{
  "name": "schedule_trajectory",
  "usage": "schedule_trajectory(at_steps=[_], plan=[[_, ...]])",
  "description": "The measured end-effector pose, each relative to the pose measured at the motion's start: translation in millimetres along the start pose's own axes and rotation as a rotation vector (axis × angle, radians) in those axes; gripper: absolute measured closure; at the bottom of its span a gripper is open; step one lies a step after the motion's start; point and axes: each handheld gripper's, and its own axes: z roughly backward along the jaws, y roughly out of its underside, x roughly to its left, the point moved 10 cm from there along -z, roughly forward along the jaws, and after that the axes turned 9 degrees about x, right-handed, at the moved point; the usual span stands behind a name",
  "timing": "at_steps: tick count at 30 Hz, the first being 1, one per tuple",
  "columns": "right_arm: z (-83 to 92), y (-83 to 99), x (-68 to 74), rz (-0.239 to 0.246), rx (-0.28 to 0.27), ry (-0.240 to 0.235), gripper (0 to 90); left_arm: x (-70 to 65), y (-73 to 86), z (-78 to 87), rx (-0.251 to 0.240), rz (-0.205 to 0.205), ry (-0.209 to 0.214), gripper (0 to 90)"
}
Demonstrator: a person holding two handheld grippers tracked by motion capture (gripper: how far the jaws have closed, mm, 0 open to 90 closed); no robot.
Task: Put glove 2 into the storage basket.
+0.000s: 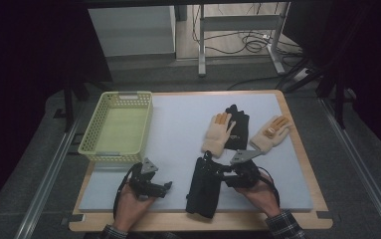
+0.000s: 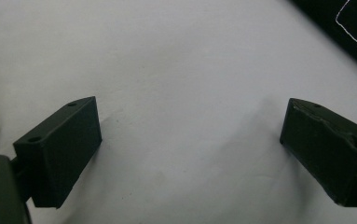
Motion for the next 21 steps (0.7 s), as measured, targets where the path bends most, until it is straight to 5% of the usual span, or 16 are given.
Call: schedule_trajectory(at_steps=[6,10,21], plan=[[-0.6,23.0,-14.3,-0.055,0.042,0.071,84.1,-0.2,-0.3,-0.2,-0.002,0.003,0.0,5.5],[-17.1,26.8,-13.8,-0.031,0.081,0.104,84.5,-0.2,-0.3,-0.1,-0.003,0.003,0.0,5.5],[-37.9,5.3,-7.6,-0.011,0.056,0.103,84.5,-0.2,-0.2,-0.1,-0.002,0.002,0.0,5.5]])
